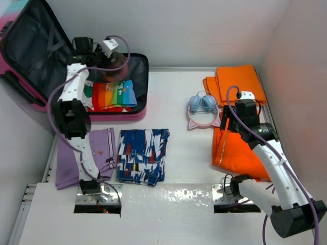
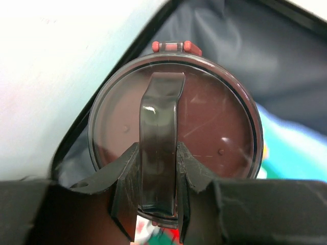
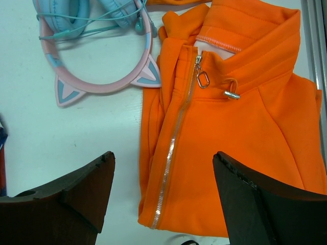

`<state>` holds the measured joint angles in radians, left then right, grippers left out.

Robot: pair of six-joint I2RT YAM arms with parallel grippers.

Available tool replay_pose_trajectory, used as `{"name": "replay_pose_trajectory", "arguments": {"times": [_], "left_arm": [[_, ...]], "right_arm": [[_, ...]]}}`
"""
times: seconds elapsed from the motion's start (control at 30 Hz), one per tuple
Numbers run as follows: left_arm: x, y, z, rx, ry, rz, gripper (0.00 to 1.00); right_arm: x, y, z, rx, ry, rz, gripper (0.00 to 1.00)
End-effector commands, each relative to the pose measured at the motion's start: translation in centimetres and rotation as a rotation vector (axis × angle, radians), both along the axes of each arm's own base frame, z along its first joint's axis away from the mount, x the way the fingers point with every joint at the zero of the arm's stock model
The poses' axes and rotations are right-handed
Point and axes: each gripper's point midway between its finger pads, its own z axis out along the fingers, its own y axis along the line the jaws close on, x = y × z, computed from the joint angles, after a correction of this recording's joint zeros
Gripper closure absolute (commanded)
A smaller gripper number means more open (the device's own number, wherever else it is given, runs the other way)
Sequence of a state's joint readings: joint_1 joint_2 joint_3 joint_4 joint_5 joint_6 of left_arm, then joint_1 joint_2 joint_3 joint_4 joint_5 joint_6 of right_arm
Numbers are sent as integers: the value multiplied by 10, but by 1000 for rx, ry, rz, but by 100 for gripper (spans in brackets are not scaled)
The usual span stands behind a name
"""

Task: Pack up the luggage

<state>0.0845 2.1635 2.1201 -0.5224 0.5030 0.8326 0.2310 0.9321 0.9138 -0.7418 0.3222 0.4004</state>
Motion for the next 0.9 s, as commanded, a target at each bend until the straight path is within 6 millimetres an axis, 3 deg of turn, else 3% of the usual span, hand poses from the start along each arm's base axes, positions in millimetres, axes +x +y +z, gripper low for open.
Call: {"name": "replay_pose_trajectory", "arguments": {"times": [0.0,0.07,0.1,0.17,0.43,0.73,0.8,0.83,0.87], "left_arm": [[-49,-8,89,118,-162,-190,100],[-63,-13,75,99,-115,-208,100],[-68,-15,78,98,-120,-210,100],[-65,-9,75,80,-128,-156,100],[-10,34,100,161,-309,71,100],[26,53,43,291,-277,29,100],[36,64,42,300,-304,73,100],[43,69,29,290,-288,87,100],[48,75,34,288,-304,111,100]], "right_arm": [[2,0,0,13,-23,-12,24],[5,5,-3,34,-30,-3,24],[6,6,-3,41,-33,-2,24],[9,9,-1,55,-33,9,24],[3,6,2,38,-36,6,24],[-7,-5,4,1,-25,-22,24],[-7,-5,4,2,-25,-27,24],[-7,-4,3,5,-23,-24,24],[-7,-4,2,7,-17,-22,24]]}}
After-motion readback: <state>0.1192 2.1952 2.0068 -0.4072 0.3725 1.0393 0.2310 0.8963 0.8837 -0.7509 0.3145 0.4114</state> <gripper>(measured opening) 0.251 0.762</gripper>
